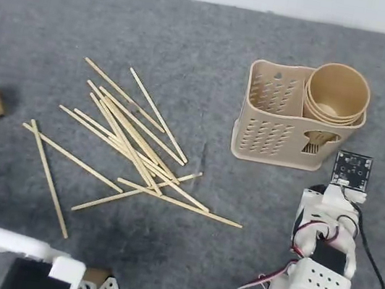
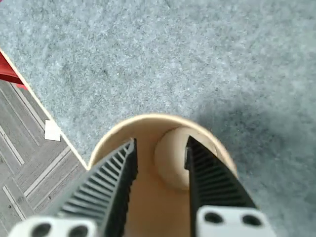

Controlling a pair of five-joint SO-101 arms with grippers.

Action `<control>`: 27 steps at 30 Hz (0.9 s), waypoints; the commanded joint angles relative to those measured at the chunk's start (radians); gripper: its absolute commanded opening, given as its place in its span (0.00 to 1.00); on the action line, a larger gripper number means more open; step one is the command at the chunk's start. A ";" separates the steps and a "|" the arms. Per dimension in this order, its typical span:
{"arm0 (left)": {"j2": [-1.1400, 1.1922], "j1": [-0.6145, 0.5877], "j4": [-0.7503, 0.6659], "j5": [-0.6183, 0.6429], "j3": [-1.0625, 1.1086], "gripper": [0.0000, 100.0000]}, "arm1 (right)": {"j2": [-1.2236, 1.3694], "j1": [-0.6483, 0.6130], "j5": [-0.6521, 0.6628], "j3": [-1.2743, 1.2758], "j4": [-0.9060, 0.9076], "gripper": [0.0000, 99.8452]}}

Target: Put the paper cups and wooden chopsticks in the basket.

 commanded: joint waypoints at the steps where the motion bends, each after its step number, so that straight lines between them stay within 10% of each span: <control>1: -0.031 -0.002 0.183 0.012 -0.196 0.16 | -0.022 -0.008 0.015 -0.009 -0.018 0.02; 9: -0.025 -0.046 0.284 0.008 -0.369 0.16 | -0.022 -0.007 0.015 -0.009 -0.018 0.02; 27: 0.034 -0.138 -0.043 -0.057 -0.105 0.16 | -0.022 -0.010 0.032 -0.009 -0.016 0.01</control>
